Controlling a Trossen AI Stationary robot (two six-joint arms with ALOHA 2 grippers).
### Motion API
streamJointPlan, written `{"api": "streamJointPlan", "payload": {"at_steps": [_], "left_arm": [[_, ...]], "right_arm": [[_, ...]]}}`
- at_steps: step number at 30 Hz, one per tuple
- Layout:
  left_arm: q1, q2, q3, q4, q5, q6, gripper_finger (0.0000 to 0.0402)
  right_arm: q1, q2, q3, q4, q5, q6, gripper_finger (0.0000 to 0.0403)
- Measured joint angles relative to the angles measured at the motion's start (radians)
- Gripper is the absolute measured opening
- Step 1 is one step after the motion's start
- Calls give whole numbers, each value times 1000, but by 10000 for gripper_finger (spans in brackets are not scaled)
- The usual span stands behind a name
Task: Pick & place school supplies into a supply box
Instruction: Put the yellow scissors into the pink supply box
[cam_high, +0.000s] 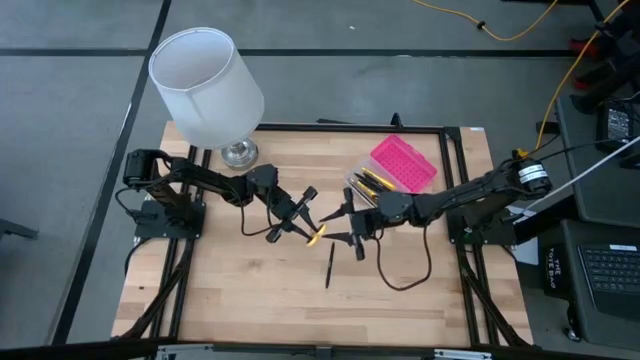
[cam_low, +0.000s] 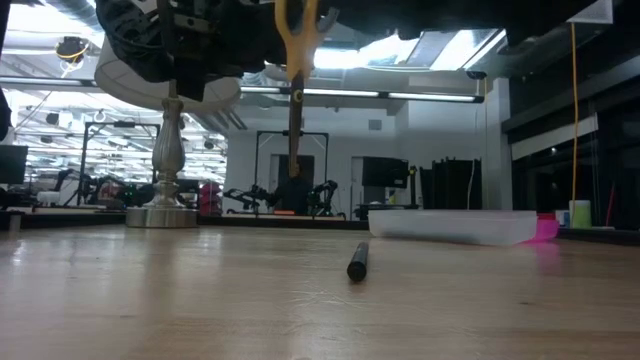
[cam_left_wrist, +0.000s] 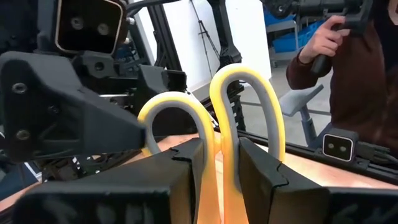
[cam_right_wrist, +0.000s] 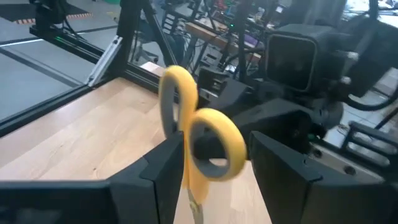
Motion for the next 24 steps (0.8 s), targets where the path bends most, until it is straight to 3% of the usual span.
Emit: {"api": "streamJointPlan", "payload": {"at_steps": [7, 19, 24], "left_arm": [[0, 0, 0, -1, 0, 23, 67], [1, 0, 0, -2, -3, 40, 67], [1, 0, 0, 0, -39, 49, 67]], "right_arm": [[0, 8, 9, 0, -2, -13, 170], [0, 7, 9, 6, 9, -13, 69], [2, 6, 9, 3, 84, -16, 43]]}}
